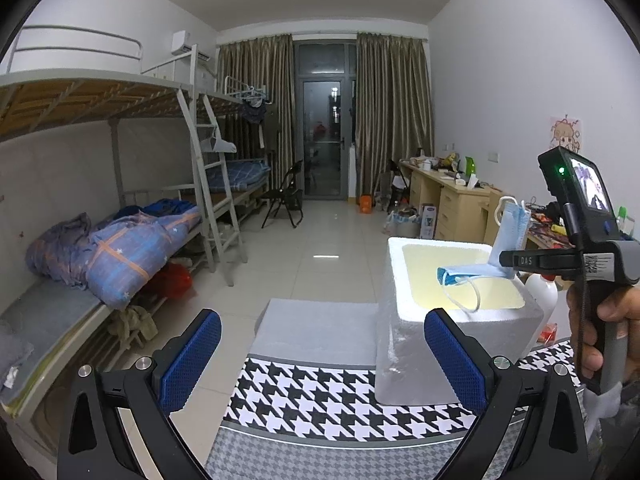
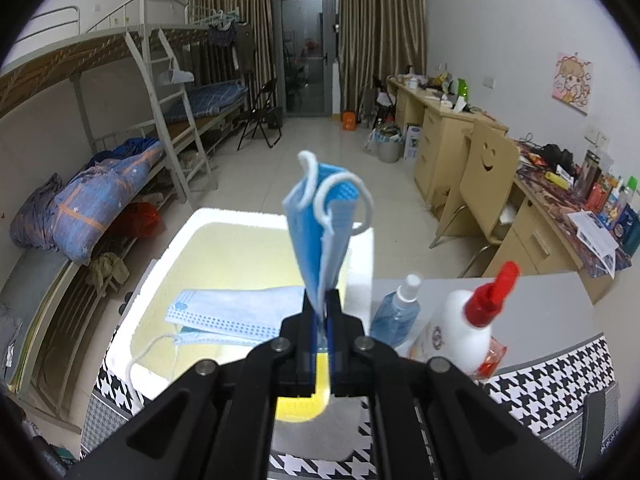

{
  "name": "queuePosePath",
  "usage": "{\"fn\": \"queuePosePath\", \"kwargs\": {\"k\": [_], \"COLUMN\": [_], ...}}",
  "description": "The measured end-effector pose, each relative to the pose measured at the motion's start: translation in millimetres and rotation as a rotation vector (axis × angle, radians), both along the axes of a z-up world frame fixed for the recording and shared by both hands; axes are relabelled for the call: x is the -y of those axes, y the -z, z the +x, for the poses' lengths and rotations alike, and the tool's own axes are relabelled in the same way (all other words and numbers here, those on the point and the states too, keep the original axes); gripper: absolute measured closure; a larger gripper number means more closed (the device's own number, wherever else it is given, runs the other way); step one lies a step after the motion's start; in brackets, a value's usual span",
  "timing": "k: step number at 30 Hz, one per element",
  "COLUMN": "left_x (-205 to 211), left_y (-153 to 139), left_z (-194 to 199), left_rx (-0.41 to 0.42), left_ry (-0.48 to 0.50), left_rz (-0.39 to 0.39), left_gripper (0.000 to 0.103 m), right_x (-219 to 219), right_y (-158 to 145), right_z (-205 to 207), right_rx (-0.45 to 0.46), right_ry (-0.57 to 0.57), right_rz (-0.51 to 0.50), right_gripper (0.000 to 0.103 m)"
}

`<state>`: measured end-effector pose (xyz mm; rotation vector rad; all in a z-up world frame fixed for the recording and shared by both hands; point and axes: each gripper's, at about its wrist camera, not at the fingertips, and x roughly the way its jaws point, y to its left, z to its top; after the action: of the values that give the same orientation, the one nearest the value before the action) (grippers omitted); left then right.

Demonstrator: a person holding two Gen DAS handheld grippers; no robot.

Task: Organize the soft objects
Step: 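Lower the blue mask into the foam box and open the right gripper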

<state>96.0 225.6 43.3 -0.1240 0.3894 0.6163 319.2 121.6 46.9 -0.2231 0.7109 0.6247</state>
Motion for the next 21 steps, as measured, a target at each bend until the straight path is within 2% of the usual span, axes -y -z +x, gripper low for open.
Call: {"fn": "queuePosePath", "kwargs": {"k": [13, 14, 15, 16, 18, 20, 21], "left_x": [-5, -5, -4, -5, -5, -5, -5], "left_y": [4, 5, 5, 6, 6, 6, 6], "left_z": [-3, -3, -3, -3, -3, -3, -3], "left_rx": [-0.006, -0.008, -0.01, -0.011, -0.013, -0.013, -0.013], "left_ry": [-0.013, -0.012, -0.012, -0.012, -0.011, -0.01, -0.01], "left_rz": [-0.021, -0.021, -0.022, -0.023, -0.023, -0.026, -0.027], "left_gripper": [0.001, 0.001, 0.001, 0.001, 0.001, 0.001, 0.001], "right_x": [-19, -19, -20, -21, -22, -22, -23], "right_y": [18, 20, 21, 22, 21, 19, 19], "right_z": [6, 8, 9, 9, 6, 2, 1], "right_rx": [-0.044, -0.055, -0.067, -0.075, -0.056, -0.041, -0.035], "right_ry": [-0.025, -0.027, -0.026, -0.03, -0.043, -0.048, -0.051], "right_rz": [-0.07, -0.074, -0.078, -0.077, -0.081, -0.081, -0.081], "right_gripper": [0.096, 0.093, 0.082, 0.076, 0.043, 0.034, 0.034]}}
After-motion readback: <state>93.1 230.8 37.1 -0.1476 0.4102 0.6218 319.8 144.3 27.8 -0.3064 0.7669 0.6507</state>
